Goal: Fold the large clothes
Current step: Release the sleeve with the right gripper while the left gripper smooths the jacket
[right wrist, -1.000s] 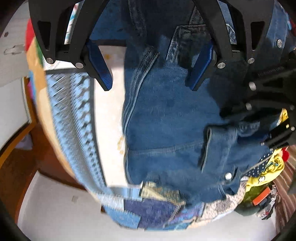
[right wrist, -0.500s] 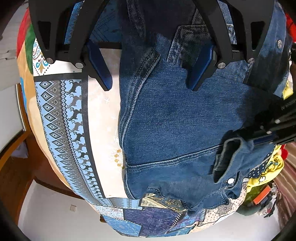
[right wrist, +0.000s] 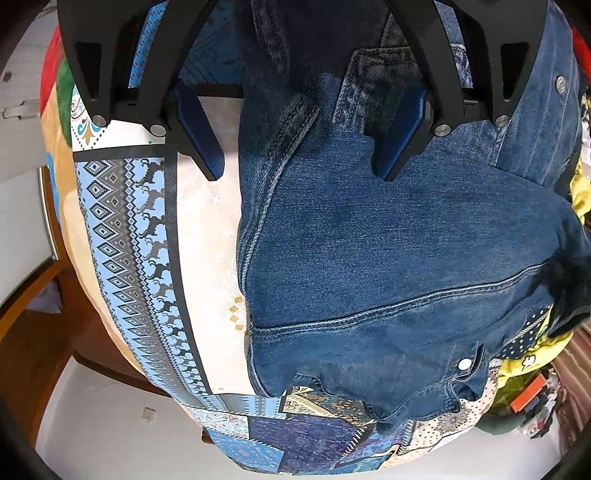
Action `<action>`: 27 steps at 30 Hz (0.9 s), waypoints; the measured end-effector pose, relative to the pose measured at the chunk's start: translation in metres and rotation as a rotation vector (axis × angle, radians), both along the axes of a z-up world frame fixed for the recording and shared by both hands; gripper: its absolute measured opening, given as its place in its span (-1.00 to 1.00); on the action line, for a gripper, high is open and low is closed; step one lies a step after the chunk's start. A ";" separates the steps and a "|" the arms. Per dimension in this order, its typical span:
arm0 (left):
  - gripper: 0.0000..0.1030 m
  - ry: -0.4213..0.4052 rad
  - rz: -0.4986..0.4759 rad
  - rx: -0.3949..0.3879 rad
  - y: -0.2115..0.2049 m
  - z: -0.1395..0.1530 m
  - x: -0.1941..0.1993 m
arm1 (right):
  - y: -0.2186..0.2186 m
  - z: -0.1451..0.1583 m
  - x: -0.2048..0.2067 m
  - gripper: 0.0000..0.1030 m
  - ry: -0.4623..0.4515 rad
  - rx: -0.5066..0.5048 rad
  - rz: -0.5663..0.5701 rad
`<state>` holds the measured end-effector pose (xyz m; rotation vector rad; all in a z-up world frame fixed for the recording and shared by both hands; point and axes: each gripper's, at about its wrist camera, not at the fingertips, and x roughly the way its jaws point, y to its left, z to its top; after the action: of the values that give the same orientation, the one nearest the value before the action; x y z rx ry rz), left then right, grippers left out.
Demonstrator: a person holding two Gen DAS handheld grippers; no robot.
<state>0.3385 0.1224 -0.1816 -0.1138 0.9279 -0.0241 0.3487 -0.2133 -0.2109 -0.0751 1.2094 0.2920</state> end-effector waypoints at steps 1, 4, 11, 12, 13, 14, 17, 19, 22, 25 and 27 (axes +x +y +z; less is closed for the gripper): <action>-0.72 0.014 0.020 -0.023 0.010 -0.008 -0.007 | 0.001 0.001 0.000 0.61 -0.002 -0.008 -0.001; -0.72 0.034 0.060 -0.101 0.027 -0.024 -0.023 | 0.004 0.005 -0.002 0.60 -0.018 -0.035 -0.005; -0.72 0.075 0.099 -0.143 0.045 -0.051 -0.044 | 0.013 0.026 -0.016 0.61 -0.080 -0.064 0.025; -0.72 0.083 0.111 -0.127 0.047 -0.054 -0.045 | 0.015 0.029 -0.018 0.61 -0.089 -0.068 0.029; -0.73 0.090 0.123 -0.109 0.049 -0.057 -0.046 | 0.017 0.032 -0.021 0.61 -0.098 -0.071 0.034; -0.73 0.102 0.133 -0.104 0.052 -0.062 -0.048 | 0.019 0.034 -0.022 0.61 -0.102 -0.072 0.036; -0.72 0.136 0.137 -0.151 0.062 -0.075 -0.056 | 0.023 0.038 -0.025 0.61 -0.113 -0.066 0.045; -0.73 0.153 0.154 -0.051 0.062 -0.077 -0.062 | 0.026 0.039 -0.029 0.61 -0.114 -0.072 0.052; -0.73 0.158 0.150 -0.039 0.068 -0.073 -0.071 | 0.030 0.039 -0.034 0.61 -0.116 -0.090 0.063; -0.73 0.156 0.160 0.006 0.073 -0.063 -0.080 | 0.032 0.042 -0.042 0.61 -0.133 -0.109 0.067; -0.72 0.143 0.164 0.007 0.078 -0.053 -0.086 | 0.033 0.045 -0.047 0.61 -0.148 -0.117 0.065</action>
<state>0.2523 0.2005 -0.2347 -0.1863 1.0586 0.1407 0.3021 -0.1802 -0.1654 -0.2345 1.0772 0.2675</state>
